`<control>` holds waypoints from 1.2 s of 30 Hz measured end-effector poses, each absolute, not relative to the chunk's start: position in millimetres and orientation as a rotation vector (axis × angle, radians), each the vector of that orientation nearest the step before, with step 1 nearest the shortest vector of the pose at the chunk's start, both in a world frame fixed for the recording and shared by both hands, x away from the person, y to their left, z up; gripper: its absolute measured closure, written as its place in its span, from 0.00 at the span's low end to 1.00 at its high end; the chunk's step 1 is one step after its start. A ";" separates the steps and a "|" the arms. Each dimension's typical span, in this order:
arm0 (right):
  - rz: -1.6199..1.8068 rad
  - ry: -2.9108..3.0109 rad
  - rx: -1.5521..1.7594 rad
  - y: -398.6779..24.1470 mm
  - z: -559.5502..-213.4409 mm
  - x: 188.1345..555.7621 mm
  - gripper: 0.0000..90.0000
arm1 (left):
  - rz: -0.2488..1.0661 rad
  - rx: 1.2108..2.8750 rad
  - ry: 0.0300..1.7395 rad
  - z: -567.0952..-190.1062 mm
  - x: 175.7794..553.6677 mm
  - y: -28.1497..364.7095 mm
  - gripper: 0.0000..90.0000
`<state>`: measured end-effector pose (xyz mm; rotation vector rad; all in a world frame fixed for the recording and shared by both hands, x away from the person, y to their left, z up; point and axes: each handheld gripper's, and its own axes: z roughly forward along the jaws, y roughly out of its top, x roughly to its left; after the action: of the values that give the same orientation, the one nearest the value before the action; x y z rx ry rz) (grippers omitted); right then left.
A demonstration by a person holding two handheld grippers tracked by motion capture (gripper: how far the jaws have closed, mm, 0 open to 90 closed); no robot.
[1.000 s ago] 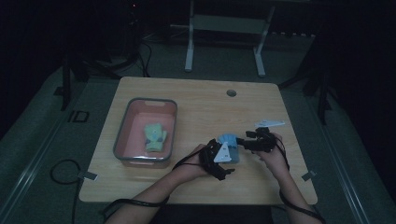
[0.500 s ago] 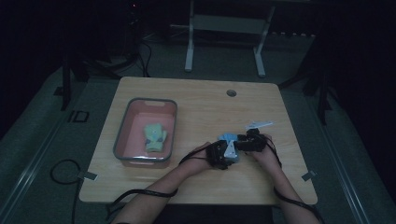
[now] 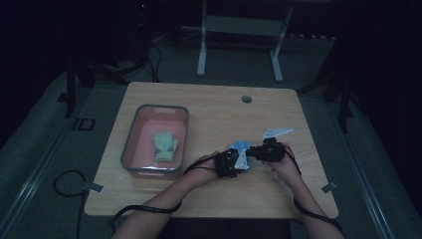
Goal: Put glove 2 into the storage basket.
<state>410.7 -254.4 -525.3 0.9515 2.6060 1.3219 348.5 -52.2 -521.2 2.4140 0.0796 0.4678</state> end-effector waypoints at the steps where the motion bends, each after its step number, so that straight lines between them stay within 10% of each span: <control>1: 1.341 2.605 0.947 -253.3 -522.0 410.2 0.88 | 0.483 2.414 0.073 -516.3 346.8 -49.8 0.84; 36: 1.451 2.582 0.790 -181.4 -442.8 422.7 0.89 | 0.633 2.457 0.093 -439.9 344.6 18.0 0.85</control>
<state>422.7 -181.4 -442.8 0.7902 2.5821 1.4506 344.6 18.0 -439.9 2.4566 0.0926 0.6334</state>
